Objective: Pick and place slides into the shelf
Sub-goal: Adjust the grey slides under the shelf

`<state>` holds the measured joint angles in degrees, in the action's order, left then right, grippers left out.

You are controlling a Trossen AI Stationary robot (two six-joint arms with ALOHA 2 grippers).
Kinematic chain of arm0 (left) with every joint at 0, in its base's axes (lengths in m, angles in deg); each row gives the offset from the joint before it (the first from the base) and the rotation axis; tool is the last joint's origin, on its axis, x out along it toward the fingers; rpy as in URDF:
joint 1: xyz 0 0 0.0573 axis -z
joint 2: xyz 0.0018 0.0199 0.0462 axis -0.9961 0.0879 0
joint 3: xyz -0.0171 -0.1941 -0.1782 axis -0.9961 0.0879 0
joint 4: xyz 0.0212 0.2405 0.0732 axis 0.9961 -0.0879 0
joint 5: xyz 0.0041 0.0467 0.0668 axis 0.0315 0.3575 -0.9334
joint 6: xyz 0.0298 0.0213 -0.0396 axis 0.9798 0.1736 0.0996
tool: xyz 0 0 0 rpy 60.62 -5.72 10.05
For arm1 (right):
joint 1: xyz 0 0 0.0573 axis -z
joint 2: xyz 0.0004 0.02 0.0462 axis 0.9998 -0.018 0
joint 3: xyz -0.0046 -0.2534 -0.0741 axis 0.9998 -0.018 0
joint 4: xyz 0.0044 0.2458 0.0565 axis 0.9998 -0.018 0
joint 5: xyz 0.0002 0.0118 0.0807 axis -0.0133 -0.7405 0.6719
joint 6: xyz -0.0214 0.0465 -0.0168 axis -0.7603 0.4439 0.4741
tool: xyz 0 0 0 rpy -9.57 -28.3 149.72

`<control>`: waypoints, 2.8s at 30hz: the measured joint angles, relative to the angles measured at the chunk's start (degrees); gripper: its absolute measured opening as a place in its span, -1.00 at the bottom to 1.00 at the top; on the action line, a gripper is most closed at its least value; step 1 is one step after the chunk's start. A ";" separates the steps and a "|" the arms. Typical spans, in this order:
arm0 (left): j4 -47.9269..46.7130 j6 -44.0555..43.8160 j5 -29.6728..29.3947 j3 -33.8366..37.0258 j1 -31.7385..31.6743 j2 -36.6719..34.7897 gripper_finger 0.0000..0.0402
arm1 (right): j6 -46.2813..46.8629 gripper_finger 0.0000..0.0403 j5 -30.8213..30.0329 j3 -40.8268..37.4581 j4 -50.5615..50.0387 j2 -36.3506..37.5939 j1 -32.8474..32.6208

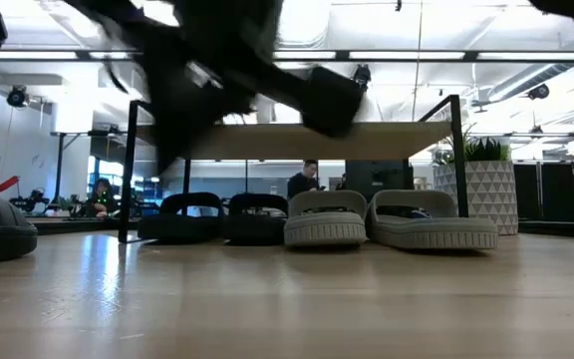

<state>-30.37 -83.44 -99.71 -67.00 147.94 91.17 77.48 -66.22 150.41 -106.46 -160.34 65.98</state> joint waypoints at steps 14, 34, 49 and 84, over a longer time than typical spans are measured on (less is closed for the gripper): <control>-0.02 0.44 0.07 0.00 -0.02 0.00 -0.79 | 1.11 -0.96 0.33 -24.20 49.84 4.99 -2.68; 0.92 0.50 -1.22 -0.04 -0.02 -0.02 -0.79 | -1.16 -0.96 -9.68 -45.49 13.22 37.58 -0.67; 0.86 0.50 -1.72 -0.04 -0.02 -0.02 -0.79 | -0.18 -0.96 -4.01 -29.41 0.66 18.49 -1.29; -0.55 0.29 -1.70 -0.04 -0.02 -0.02 -0.79 | -0.05 -0.96 -12.08 -36.44 1.15 17.23 5.83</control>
<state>-30.92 -83.16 -101.42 -67.04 147.92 91.15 77.43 -78.30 113.96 -105.31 -143.11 71.80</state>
